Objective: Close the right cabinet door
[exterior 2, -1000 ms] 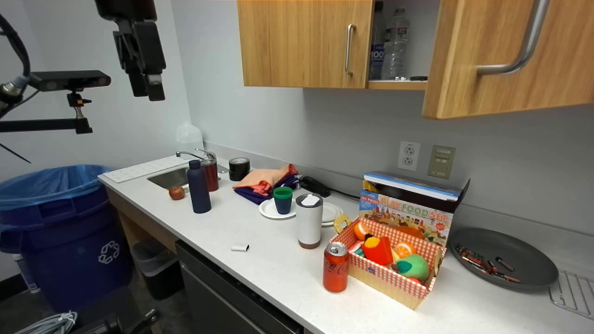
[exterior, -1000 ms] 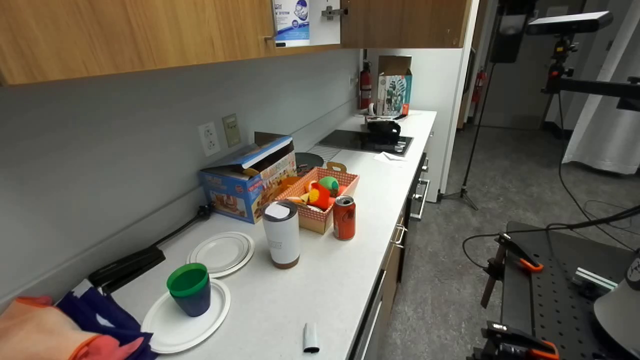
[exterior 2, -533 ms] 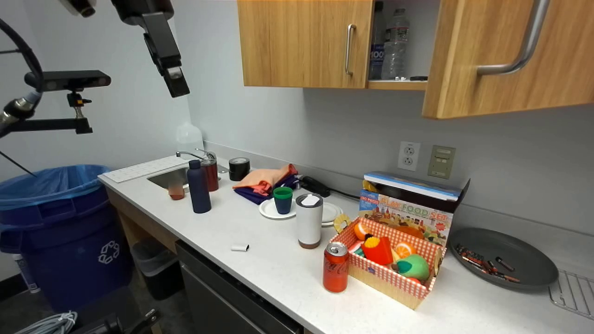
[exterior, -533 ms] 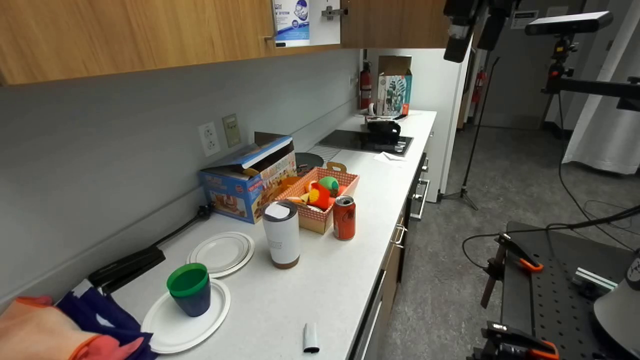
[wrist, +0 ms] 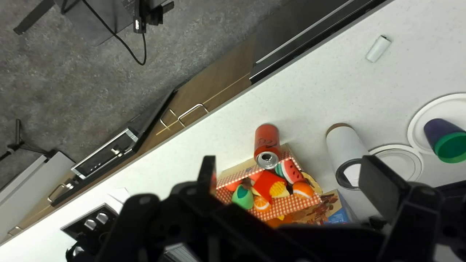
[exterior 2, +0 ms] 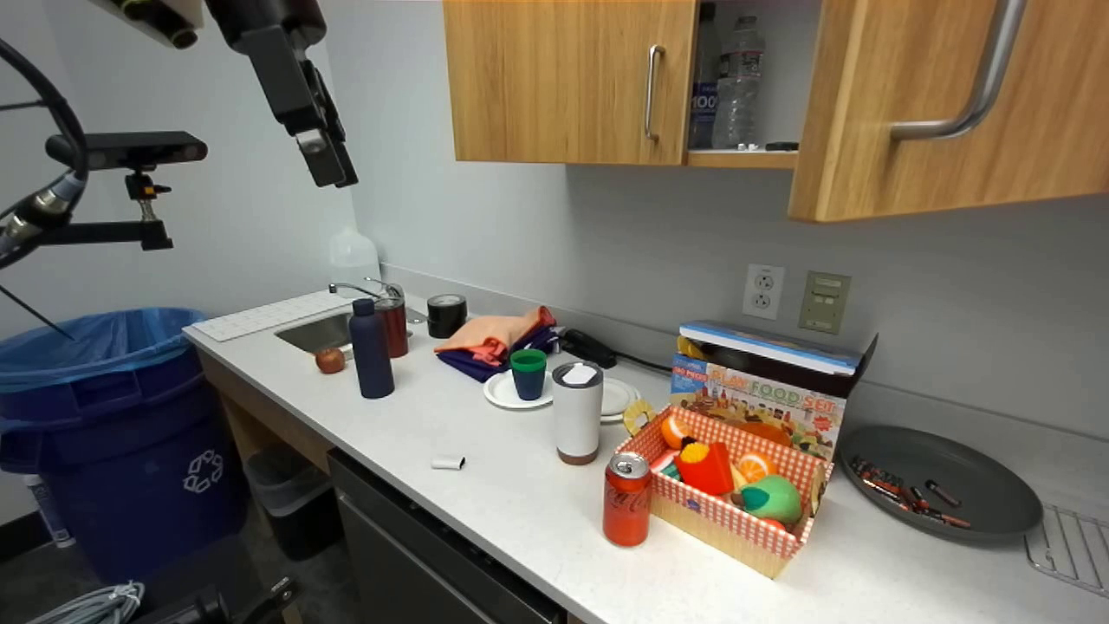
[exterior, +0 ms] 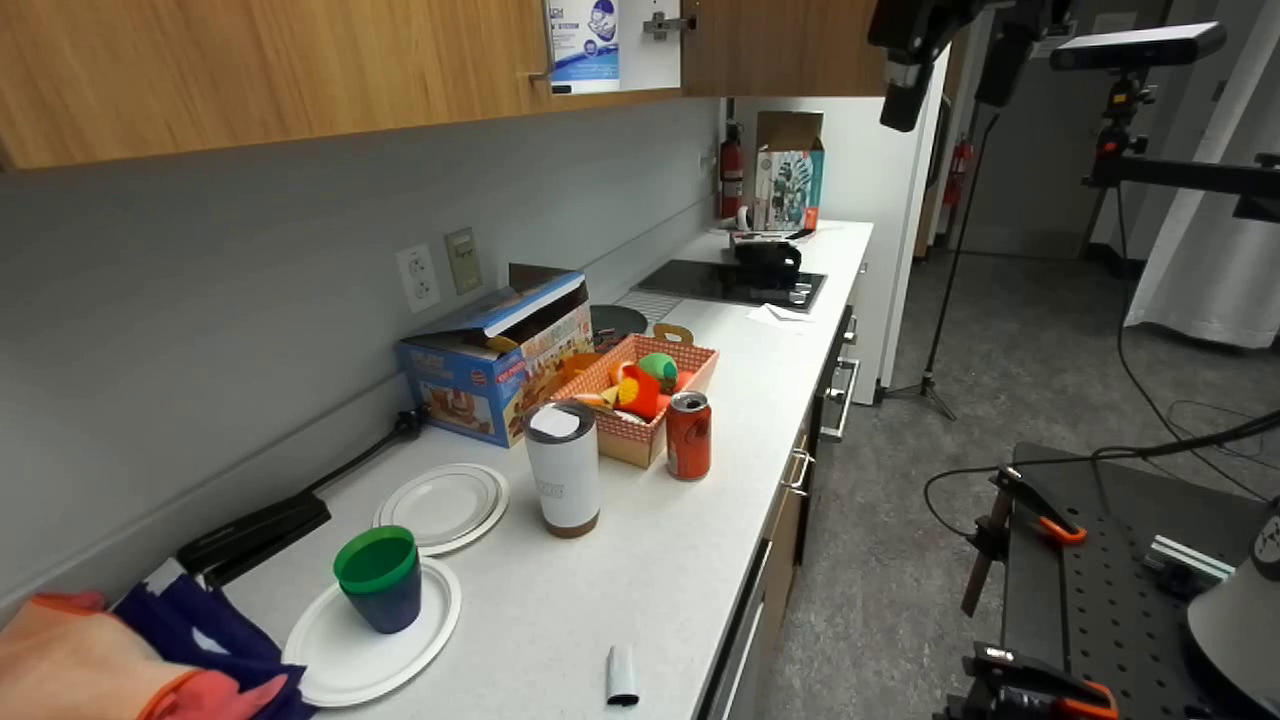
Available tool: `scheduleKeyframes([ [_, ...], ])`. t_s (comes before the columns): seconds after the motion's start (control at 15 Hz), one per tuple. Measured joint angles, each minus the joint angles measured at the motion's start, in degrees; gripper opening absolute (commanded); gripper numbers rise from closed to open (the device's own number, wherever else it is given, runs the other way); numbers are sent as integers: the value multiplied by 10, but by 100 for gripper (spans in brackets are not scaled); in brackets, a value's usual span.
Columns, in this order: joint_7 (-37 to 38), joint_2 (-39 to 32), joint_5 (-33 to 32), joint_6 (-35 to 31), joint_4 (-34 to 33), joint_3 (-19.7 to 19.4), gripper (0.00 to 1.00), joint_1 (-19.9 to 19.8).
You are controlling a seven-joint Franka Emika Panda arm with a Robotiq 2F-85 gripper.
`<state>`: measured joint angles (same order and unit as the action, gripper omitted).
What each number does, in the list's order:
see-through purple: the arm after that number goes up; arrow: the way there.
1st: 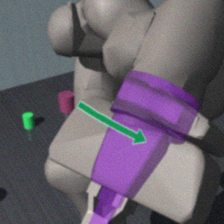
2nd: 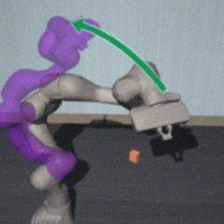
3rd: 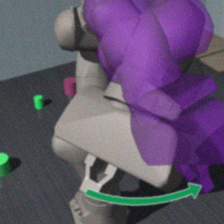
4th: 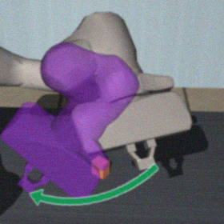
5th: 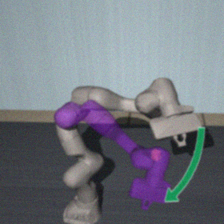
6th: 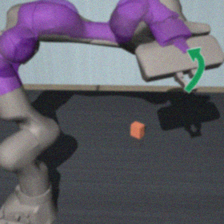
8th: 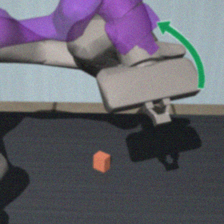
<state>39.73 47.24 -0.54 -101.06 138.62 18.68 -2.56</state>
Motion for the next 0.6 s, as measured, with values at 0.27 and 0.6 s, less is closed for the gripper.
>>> scheduleKeyframes([
  [0.27, 2, 0, -1, 3, -5, -4, 100, 0],
  [0.6, 12, 29, -28, 44, -14, -46, 100, -19],
])
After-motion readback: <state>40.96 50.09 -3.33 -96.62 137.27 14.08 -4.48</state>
